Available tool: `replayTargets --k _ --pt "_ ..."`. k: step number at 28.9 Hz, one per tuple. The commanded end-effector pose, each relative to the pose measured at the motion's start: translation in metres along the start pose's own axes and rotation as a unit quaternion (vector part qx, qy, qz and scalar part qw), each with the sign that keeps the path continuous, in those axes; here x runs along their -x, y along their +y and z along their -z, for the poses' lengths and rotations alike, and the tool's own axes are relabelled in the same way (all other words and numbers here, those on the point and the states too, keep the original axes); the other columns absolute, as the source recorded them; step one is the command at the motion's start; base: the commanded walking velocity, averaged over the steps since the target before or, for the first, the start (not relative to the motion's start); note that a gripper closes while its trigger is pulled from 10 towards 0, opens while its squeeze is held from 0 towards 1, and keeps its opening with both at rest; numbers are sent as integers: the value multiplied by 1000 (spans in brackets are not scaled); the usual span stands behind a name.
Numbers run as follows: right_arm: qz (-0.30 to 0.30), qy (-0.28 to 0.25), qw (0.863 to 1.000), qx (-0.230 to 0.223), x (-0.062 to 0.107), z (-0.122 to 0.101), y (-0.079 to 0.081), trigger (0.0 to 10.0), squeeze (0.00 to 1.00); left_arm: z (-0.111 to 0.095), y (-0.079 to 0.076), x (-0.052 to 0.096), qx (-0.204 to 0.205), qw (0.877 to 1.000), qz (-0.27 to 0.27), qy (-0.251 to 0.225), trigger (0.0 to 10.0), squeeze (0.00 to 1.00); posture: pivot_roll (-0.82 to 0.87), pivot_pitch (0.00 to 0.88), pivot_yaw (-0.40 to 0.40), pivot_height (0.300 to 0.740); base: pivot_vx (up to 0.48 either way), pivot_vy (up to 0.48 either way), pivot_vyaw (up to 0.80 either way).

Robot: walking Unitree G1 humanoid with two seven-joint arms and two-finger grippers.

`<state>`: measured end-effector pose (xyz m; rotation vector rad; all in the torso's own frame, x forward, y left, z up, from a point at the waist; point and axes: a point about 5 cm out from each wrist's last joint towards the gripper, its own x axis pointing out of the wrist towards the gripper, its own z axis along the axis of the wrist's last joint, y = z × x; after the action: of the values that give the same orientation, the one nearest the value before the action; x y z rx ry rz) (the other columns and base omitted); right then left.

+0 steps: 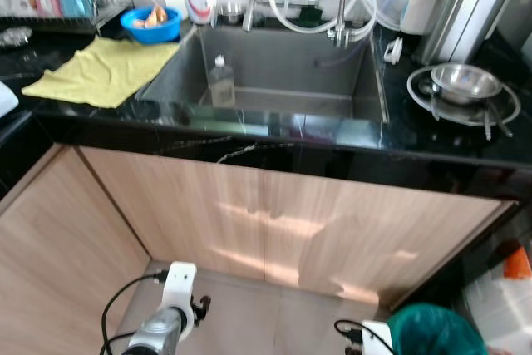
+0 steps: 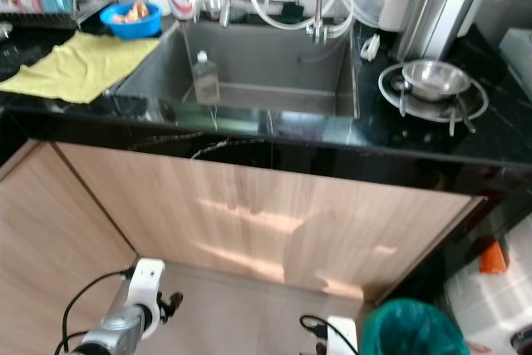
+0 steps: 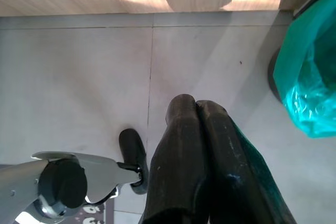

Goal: Kitchen organization

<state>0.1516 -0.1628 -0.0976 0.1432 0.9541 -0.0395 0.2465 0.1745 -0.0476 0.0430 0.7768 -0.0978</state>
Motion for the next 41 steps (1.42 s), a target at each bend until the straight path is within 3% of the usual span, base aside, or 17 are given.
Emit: replayTargets --k 1,24,41 --pt "-1 4 1000 -2 0 2 2 10000 0 2 -1 0 -15 1000 3 5 10000 0 -71 0 50 740 0 0 0" --pt "5 2 1000 -1 0 2 2 10000 0 5 -1 1 -20 1000 8 10 10000 0 -70 0 51 740 21 0 -59" --pt "25 -50 998 27 1 -8 -1 10000 0 17 6 4 -12 999 -5 34 10000 0 -71 0 41 740 42 0 0"
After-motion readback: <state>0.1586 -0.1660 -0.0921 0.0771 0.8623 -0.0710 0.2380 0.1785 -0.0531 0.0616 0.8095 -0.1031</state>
